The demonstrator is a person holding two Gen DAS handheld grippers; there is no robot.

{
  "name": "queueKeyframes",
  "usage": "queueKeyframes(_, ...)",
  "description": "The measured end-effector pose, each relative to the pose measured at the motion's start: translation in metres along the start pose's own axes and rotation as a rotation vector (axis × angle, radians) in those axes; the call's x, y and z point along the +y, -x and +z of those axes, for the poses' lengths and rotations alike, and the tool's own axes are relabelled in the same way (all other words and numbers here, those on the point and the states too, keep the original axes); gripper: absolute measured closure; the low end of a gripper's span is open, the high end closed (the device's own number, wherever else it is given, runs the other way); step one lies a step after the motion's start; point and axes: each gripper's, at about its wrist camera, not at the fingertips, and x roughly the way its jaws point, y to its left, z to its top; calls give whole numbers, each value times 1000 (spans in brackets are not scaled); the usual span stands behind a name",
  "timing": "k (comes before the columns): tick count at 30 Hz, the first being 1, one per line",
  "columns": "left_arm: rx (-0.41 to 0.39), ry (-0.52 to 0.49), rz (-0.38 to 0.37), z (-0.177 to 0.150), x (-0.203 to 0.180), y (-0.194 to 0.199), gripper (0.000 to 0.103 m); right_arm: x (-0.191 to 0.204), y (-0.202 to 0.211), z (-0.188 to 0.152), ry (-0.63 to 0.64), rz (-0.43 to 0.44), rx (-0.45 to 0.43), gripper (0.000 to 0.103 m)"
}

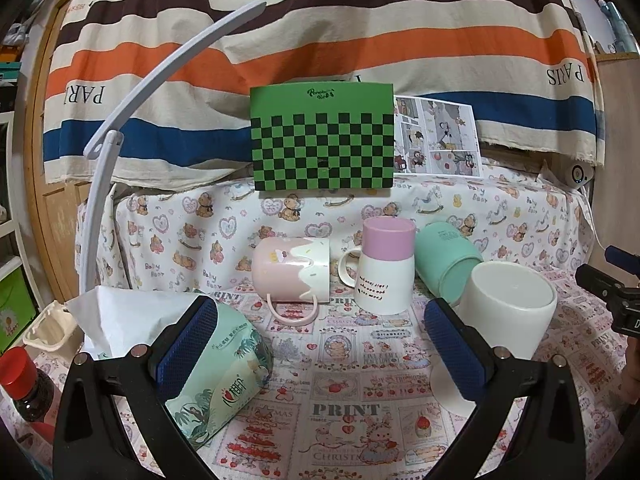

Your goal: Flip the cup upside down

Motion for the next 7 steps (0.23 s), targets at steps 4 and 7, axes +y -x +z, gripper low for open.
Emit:
queueKeyframes(4,3,6,3,0,1,-1,0,-1,-1,-1,-4,-1,4,0)
queueKeyframes(7,-4,3,4,0,0,1,0,0,-1,-1,-2,-1,3,0)
